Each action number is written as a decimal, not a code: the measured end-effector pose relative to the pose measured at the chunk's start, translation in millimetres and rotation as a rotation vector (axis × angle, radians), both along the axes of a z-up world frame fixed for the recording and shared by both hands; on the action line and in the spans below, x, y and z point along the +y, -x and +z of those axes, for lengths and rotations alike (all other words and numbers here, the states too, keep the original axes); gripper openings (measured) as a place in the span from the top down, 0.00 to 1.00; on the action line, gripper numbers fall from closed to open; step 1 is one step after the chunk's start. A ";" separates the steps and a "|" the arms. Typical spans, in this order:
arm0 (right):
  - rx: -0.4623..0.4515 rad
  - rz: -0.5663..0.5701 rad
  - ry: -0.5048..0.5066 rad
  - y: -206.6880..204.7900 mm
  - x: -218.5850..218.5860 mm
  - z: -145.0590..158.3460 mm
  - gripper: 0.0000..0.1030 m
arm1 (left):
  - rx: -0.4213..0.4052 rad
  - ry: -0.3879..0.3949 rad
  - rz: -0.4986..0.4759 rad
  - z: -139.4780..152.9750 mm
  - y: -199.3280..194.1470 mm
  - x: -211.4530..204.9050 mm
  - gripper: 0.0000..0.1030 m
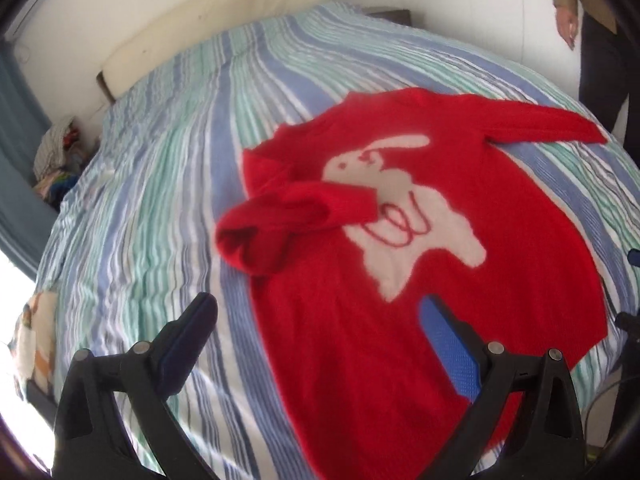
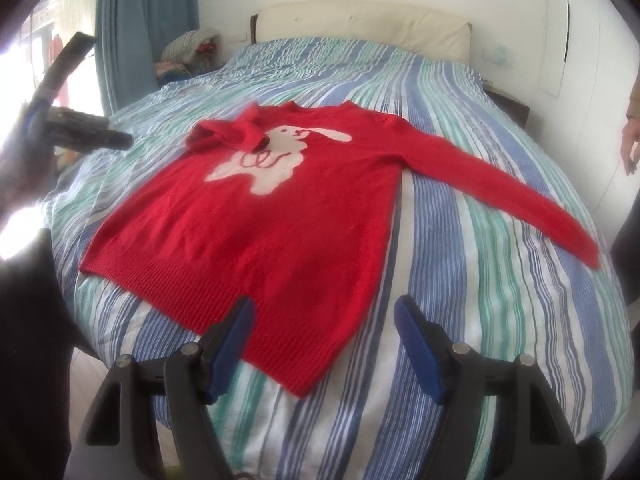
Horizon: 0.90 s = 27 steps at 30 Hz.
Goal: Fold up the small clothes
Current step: 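Grasp the folded-in sleeve cuff with the left gripper and pull it outward flat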
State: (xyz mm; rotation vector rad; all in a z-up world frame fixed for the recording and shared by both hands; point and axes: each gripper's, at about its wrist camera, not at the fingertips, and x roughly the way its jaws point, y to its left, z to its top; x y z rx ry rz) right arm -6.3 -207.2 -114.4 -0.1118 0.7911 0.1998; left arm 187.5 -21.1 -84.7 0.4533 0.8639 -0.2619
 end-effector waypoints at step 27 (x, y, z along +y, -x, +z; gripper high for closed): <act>0.037 0.025 -0.016 0.4 12.1 -8.0 0.31 | 0.059 0.235 0.828 -12.1 -101.7 332.5 0.94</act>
